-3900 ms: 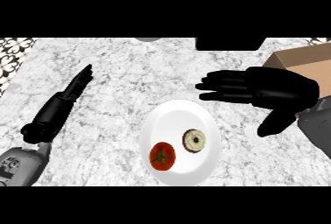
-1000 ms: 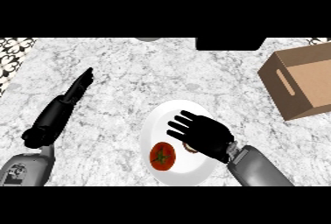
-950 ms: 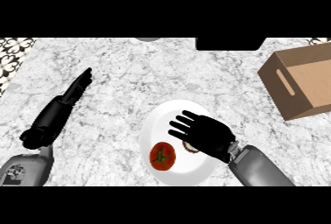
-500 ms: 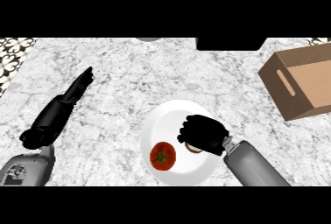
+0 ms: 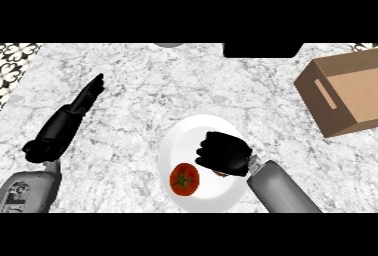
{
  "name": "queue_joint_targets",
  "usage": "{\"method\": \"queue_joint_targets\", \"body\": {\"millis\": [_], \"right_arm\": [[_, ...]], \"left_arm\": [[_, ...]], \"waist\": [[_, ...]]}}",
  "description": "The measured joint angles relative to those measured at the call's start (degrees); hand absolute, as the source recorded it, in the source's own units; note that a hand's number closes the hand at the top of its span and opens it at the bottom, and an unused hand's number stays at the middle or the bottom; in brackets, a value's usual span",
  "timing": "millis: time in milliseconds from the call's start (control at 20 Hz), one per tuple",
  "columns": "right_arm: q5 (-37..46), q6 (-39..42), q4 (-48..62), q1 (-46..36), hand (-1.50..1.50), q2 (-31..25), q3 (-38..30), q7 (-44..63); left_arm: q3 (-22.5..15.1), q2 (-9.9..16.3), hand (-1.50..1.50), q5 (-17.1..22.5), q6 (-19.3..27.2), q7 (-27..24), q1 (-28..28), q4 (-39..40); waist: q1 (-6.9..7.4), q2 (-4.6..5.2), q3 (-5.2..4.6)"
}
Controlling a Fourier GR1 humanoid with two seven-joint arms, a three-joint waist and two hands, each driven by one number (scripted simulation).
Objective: Pick the cupcake from the plate and place it in the cardboard box
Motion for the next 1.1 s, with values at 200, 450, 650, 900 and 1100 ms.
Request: {"method": "queue_joint_targets", "body": {"millis": [200,450,650,900,1100], "right_arm": [[-4.89,-3.71,-6.0,6.38,1.5,-6.28,-1.57,-8.48],[-16.4,-6.6,-11.35,16.3,1.5,-20.47,-6.56,-24.49],[-27.7,-7.92,-17.6,22.08,1.5,-29.78,-12.48,-29.76],[-43.04,-8.36,-21.76,27.23,1.5,-39.72,-21.39,-32.26],[-58.15,-6.09,-20.51,28.76,1.5,-45.15,-30.03,-31.71]], "left_arm": [[0.57,0.15,0.0,0.34,-0.17,1.09,0.7,-1.43],[1.95,0.66,0.0,0.76,0.25,1.67,1.55,-2.01],[2.05,0.27,0.0,0.49,0.84,1.04,2.9,-2.32],[2.4,0.7,0.0,0.7,0.48,1.04,3.54,-2.89],[1.8,0.33,0.0,0.43,0.44,0.78,3.74,-3.52]], "waist": [[-0.68,-0.17,0.07],[-2.98,-0.42,0.17],[-3.84,-0.63,0.17],[-3.79,-0.61,0.19],[-3.02,-0.43,0.15]]}}
